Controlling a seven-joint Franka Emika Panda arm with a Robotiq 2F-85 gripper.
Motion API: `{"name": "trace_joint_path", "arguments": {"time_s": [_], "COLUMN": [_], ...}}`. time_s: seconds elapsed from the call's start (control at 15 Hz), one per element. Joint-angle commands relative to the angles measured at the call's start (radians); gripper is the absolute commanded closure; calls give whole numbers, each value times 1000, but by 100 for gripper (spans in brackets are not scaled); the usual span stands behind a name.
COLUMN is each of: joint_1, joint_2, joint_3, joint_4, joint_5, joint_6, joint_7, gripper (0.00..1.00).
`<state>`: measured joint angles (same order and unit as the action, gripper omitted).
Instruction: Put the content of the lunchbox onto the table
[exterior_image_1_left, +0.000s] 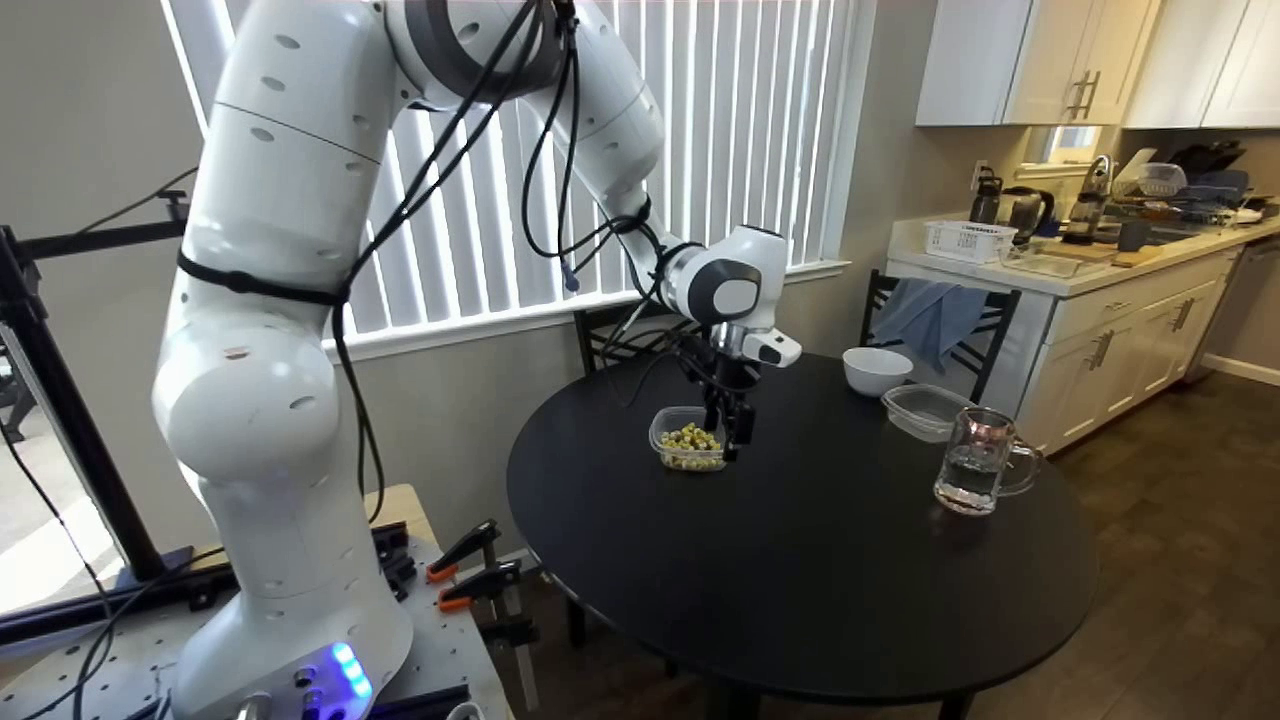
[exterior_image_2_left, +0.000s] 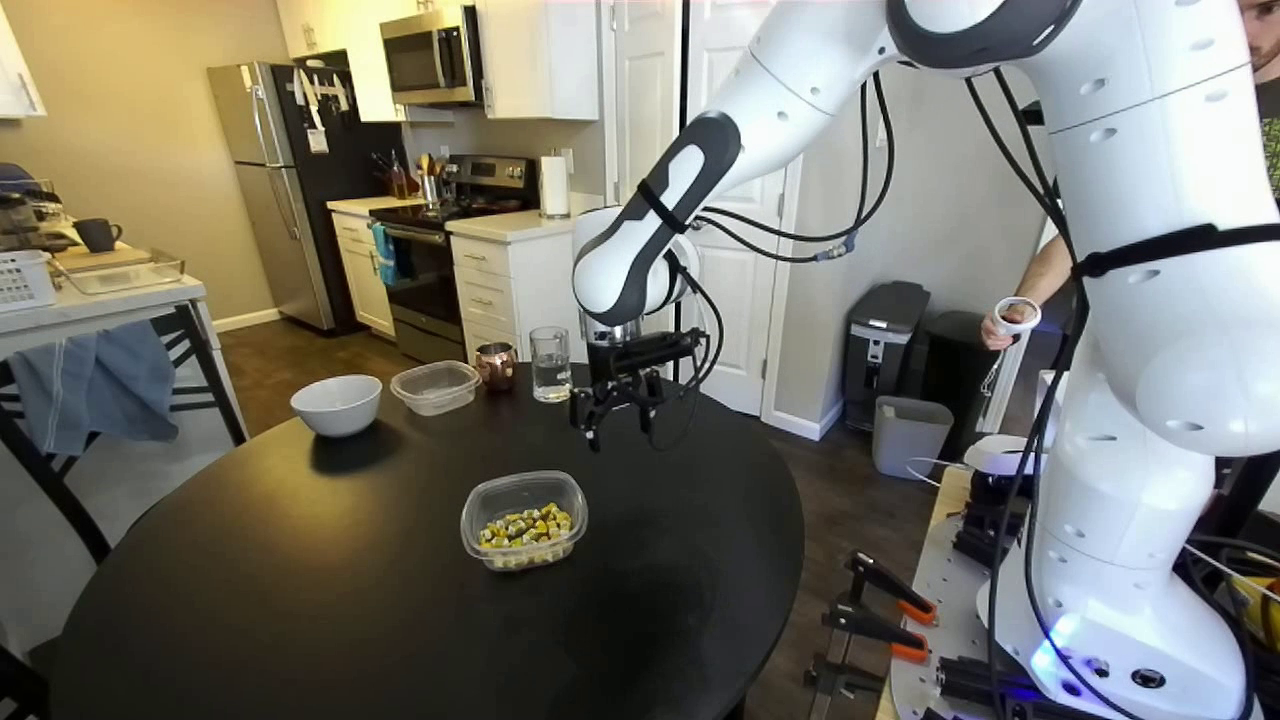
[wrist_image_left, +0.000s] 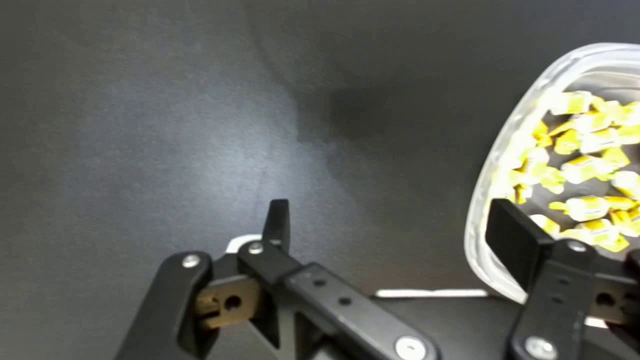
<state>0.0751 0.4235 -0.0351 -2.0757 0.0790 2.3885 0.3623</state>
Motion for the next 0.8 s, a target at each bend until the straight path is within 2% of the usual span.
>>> {"name": "trace_joint_path", "arguments": {"time_s": [0.0,0.67,0.73], "joint_1": [33,75,72], "joint_2": [51,219,222], "joint_3": [10,1,5], "joint_4": [71,137,139], "joint_5": [-29,-35,-32], "joint_6": [-9,-13,-13], "joint_7": [0,23,10], "gripper": [0,0,4]}}
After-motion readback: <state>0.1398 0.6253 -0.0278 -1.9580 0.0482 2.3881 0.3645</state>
